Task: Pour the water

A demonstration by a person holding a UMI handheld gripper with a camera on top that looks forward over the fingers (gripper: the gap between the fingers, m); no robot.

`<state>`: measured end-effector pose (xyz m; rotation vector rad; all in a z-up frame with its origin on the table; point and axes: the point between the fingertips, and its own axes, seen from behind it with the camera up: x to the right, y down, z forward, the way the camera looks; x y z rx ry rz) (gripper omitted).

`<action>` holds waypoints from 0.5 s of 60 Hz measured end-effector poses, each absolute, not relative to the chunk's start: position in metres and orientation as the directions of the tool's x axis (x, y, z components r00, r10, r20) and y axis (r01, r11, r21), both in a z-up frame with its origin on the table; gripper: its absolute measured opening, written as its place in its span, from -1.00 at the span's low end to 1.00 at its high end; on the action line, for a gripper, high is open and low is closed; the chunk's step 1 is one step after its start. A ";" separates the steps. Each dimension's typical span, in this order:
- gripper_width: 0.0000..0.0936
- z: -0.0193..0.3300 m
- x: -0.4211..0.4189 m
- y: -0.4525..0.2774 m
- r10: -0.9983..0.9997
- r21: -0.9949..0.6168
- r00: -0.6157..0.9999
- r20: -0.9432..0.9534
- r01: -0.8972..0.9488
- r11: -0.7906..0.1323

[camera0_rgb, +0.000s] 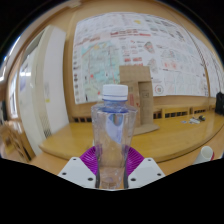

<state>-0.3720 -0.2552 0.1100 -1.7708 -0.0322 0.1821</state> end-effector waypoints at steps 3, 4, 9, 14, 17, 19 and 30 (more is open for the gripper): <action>-0.34 0.143 -0.374 -0.262 0.148 -0.967 0.969 -0.197 -0.167 -0.192; -0.34 0.152 -0.373 -0.265 0.167 -0.962 0.958 -0.232 -0.201 -0.184; -0.34 0.204 -0.369 -0.276 0.240 -0.901 0.870 -0.430 -0.398 -0.170; -0.34 0.248 -0.359 -0.284 0.308 -0.774 0.712 -0.631 -0.606 -0.185; -0.34 0.270 -0.347 -0.289 0.347 -0.663 0.579 -0.738 -0.719 -0.210; -0.34 0.283 -0.337 -0.292 0.367 -0.571 0.472 -0.801 -0.787 -0.233; -0.35 0.307 -0.256 -0.298 0.371 0.004 -0.124 -0.920 -0.951 -0.308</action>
